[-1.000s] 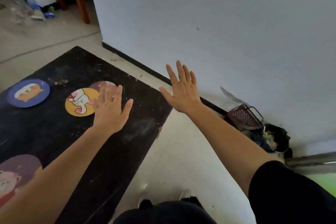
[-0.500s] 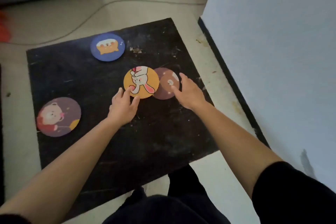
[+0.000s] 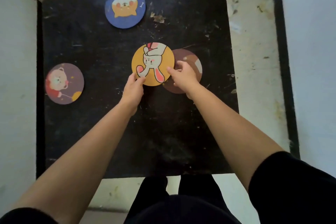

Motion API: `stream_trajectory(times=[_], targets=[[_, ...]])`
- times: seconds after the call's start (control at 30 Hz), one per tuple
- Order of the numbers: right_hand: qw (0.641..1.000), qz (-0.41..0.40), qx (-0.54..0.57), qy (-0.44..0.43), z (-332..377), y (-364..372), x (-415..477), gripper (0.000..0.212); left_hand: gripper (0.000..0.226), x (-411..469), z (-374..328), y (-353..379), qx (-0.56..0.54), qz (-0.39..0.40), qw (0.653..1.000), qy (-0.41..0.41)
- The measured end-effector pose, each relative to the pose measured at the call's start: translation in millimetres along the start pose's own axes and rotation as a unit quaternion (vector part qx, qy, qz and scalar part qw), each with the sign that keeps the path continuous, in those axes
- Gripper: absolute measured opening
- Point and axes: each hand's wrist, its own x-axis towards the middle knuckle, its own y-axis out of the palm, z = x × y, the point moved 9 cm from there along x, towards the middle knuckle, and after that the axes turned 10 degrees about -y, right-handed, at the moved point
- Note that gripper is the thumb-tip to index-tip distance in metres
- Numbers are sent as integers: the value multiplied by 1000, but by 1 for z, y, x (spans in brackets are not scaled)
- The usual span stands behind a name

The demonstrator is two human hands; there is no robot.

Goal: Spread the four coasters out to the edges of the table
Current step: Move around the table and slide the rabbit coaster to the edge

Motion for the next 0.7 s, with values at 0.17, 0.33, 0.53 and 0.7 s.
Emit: stream_trajectory(times=[0.17, 0.33, 0.53, 0.7], targets=[[998, -1, -42, -55, 8, -5, -14, 30, 56, -13, 9, -2, 5, 26, 999, -27], [995, 15, -29, -91, 30, -8, -55, 16, 65, -41, 7, -33, 132, -16, 990, 55], [975, 123, -126, -134, 52, 10, -147, 27, 92, -97, 2, -63, 281, -3, 940, 192], [967, 165, -128, -144, 59, 30, -223, 23, 74, -143, 40, -70, 293, 122, 918, 238]])
